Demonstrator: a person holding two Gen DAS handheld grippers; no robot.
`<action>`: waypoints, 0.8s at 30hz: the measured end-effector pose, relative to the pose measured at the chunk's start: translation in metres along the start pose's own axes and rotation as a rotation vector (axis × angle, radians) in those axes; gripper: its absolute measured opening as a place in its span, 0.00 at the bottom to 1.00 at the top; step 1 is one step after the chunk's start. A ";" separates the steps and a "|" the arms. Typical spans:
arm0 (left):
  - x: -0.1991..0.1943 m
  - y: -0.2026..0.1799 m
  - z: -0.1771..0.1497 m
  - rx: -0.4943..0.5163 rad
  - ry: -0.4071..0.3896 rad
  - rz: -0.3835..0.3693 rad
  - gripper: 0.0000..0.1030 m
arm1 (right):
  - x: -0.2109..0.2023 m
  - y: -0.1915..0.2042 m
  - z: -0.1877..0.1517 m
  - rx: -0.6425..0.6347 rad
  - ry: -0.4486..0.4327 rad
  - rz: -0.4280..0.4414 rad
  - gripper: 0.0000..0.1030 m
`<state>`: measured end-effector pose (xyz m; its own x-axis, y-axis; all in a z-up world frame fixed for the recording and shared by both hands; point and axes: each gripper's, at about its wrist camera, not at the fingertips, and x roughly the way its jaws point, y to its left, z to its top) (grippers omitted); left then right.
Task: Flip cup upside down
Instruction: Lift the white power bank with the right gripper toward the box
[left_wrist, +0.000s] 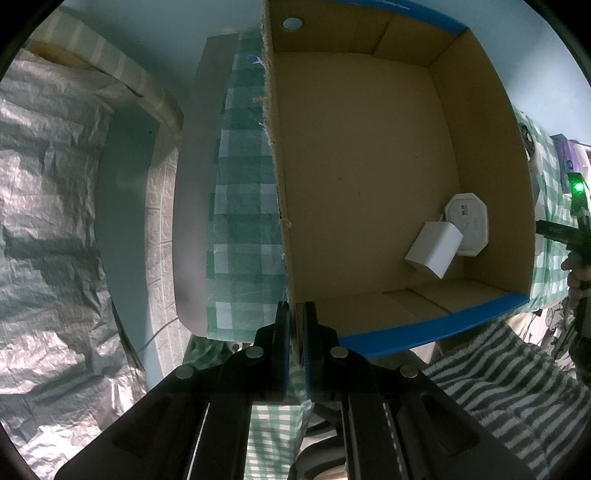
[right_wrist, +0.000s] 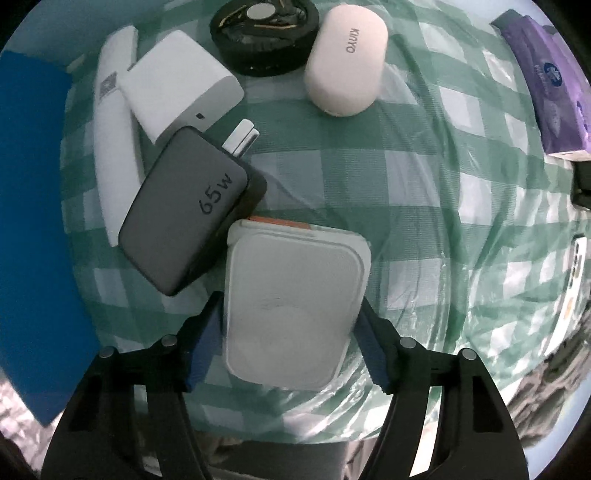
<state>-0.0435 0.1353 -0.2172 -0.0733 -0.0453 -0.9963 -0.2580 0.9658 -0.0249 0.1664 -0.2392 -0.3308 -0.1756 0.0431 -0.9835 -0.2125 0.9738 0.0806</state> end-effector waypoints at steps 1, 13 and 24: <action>0.000 0.000 0.000 0.001 0.000 0.002 0.05 | 0.001 0.005 0.000 0.001 0.000 -0.013 0.70; 0.003 0.001 0.002 0.006 0.003 0.001 0.06 | 0.002 0.003 -0.013 -0.029 -0.020 -0.022 0.62; 0.005 -0.002 0.005 0.010 0.007 0.007 0.06 | -0.049 0.007 -0.037 -0.104 -0.069 0.015 0.62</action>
<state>-0.0385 0.1340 -0.2223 -0.0819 -0.0406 -0.9958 -0.2483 0.9685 -0.0191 0.1378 -0.2423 -0.2760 -0.1137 0.0766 -0.9906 -0.3096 0.9447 0.1086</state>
